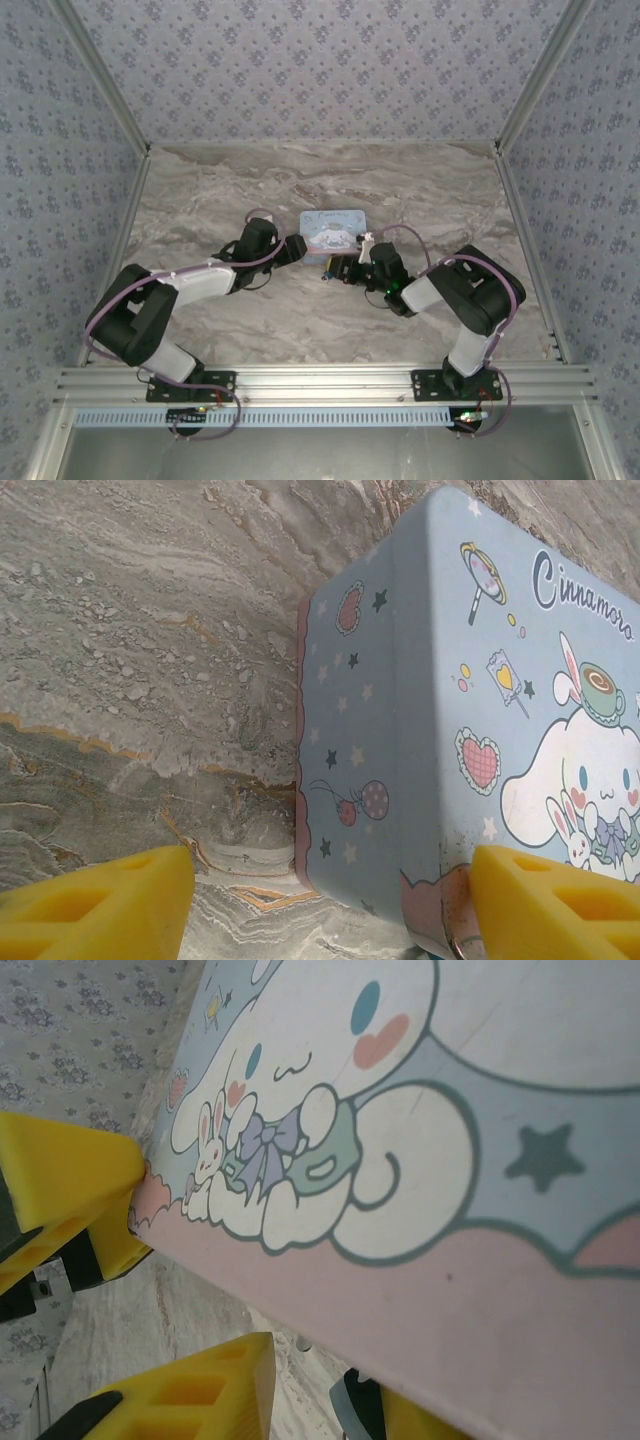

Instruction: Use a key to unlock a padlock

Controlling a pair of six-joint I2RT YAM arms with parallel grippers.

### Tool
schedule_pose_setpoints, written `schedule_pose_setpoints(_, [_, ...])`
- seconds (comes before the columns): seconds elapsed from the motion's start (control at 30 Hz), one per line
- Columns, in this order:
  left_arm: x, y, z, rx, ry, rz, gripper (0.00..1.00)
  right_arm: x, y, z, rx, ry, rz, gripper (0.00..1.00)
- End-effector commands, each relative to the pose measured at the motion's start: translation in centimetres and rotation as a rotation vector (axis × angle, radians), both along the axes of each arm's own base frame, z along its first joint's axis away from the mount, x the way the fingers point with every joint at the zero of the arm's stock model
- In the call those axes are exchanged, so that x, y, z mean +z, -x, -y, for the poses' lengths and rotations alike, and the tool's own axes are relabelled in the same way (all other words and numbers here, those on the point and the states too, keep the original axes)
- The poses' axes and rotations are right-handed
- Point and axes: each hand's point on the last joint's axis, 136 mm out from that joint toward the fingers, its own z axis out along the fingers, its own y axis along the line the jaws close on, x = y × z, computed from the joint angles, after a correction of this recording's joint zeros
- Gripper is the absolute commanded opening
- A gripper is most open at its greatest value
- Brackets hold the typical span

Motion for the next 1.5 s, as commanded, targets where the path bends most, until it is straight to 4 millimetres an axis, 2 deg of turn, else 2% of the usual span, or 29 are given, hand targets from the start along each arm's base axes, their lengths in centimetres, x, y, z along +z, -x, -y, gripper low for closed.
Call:
schedule_pose_setpoints(0.0, [-1.8,0.7,-0.4,-0.004,-0.045,-0.063,0.72,0.8,-0.2,-0.1,-0.001,-0.022,0.037,0.31])
schedule_pose_setpoints(0.47, [-1.9,0.8,-0.6,0.002,-0.054,-0.067,0.72,0.9,-0.2,0.7,-0.034,-0.006,0.044,0.04])
schedule_pose_setpoints(0.67, [-2.0,0.9,-0.9,0.006,-0.065,-0.066,0.72,1.0,-0.3,1.5,-0.078,-0.017,0.042,0.02])
schedule_pose_setpoints(1.07, [-2.1,0.9,-0.9,0.008,-0.063,-0.069,0.72,3.0,-1.1,3.4,-0.149,-0.067,0.058,0.01])
schedule_pose_setpoints(1.47, [-2.0,0.9,-0.7,0.008,-0.053,-0.068,0.72,3.0,0.3,6.1,-0.174,0.031,0.055,0.01])
